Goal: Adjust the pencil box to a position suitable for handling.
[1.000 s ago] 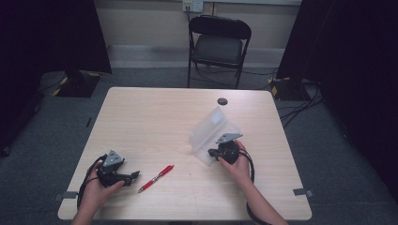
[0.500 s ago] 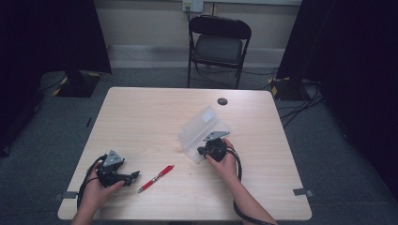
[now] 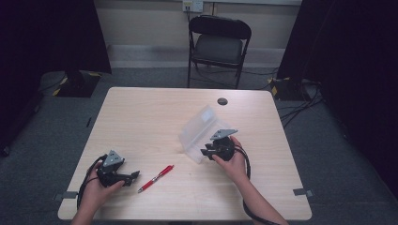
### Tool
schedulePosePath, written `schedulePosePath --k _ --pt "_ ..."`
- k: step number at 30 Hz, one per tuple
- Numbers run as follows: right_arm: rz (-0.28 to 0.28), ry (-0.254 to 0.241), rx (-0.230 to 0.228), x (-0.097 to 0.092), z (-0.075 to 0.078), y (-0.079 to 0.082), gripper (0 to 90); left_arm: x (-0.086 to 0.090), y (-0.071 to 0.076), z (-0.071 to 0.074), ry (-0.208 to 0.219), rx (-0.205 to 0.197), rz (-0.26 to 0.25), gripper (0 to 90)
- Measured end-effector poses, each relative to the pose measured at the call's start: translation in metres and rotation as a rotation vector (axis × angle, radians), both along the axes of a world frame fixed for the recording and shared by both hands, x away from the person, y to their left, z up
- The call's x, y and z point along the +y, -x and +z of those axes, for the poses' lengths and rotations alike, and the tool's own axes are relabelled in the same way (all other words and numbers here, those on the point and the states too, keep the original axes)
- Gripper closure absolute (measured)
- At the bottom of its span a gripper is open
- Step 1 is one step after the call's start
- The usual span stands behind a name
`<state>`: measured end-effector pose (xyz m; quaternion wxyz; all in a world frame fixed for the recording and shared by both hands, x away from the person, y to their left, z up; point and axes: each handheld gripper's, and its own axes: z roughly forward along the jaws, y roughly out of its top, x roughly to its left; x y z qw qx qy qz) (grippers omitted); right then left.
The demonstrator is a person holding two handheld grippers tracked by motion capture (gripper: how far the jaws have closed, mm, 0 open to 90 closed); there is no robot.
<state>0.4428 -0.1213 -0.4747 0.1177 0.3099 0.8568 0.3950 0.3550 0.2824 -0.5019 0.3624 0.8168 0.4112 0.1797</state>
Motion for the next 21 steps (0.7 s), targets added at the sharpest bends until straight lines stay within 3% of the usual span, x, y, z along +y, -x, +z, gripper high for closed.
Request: schedulePosePath --k 18,21 --pt "-0.065 -0.049 0.005 -0.050 0.008 0.024 34.5 0.000 0.000 0.000 0.000 0.000 0.000 15.8" --pt "-0.070 -0.034 0.003 -0.054 0.008 0.027 31.8 0.000 0.000 0.000 -0.001 0.000 0.000 15.8"
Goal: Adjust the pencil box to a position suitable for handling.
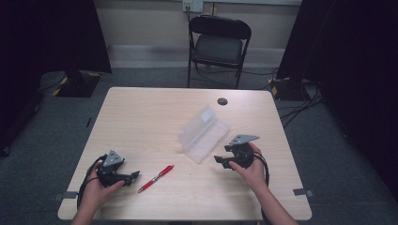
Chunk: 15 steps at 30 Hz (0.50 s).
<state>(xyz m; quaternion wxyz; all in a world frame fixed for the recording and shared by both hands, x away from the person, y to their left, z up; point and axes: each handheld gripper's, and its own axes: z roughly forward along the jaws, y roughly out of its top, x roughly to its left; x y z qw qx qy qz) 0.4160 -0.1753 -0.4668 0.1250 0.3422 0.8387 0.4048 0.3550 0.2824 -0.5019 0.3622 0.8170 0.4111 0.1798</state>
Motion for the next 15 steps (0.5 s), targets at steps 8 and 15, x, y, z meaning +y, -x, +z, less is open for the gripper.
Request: schedulePosePath --k 8,15 --pt "-0.030 0.018 0.005 -0.018 -0.012 0.014 24.6 0.000 0.000 0.000 0.000 0.000 0.001 15.8" --pt "-0.065 0.010 0.009 -0.034 -0.023 0.025 20.0 -0.001 0.001 0.000 0.005 -0.003 -0.001 17.6"
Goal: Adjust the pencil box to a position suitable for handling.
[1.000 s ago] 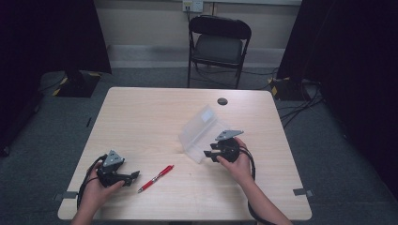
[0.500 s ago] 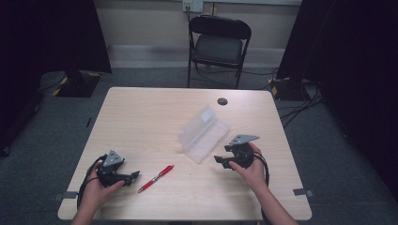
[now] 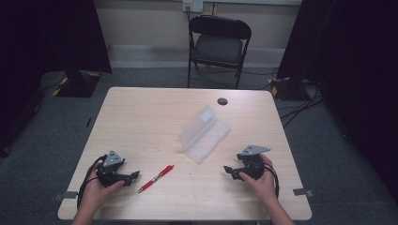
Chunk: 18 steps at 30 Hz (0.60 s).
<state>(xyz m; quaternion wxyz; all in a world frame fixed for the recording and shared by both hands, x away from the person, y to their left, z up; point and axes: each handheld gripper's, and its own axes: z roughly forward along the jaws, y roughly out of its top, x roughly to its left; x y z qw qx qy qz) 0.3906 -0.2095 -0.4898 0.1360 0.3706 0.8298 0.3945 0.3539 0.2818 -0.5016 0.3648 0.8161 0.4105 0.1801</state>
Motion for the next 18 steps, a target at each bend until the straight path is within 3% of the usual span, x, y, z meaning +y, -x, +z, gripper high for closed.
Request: schedulePosePath --k 7,12,18 --pt "-0.007 -0.009 -0.004 -0.004 -0.003 0.003 19.9 -0.007 0.005 0.007 -0.022 -0.003 -0.036 28.1" --pt "-0.015 -0.017 -0.006 -0.006 -0.004 0.003 19.1 -0.020 0.011 0.017 0.029 -0.007 -0.079 32.6" --pt "-0.018 -0.004 -0.004 -0.007 -0.007 0.004 18.7 -0.040 0.019 0.024 0.074 0.028 -0.152 37.9"
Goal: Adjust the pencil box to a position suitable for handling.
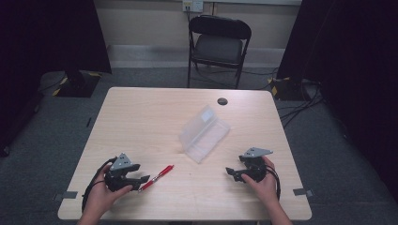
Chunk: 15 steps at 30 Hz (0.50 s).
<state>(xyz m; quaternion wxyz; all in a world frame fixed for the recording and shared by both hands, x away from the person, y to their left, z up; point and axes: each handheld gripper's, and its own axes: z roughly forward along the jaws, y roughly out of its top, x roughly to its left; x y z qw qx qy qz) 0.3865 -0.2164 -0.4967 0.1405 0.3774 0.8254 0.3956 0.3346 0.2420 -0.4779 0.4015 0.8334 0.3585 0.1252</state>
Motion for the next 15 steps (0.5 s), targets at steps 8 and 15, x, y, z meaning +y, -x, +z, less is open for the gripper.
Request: schedulePosePath --k 8,15 --pt "-0.014 -0.012 0.006 -0.003 -0.002 0.000 18.7 -0.018 0.004 0.000 -0.001 0.033 -0.059 44.5" --pt "-0.013 -0.012 0.006 -0.003 -0.002 0.000 18.7 -0.023 0.004 -0.004 -0.021 0.044 -0.067 50.0"
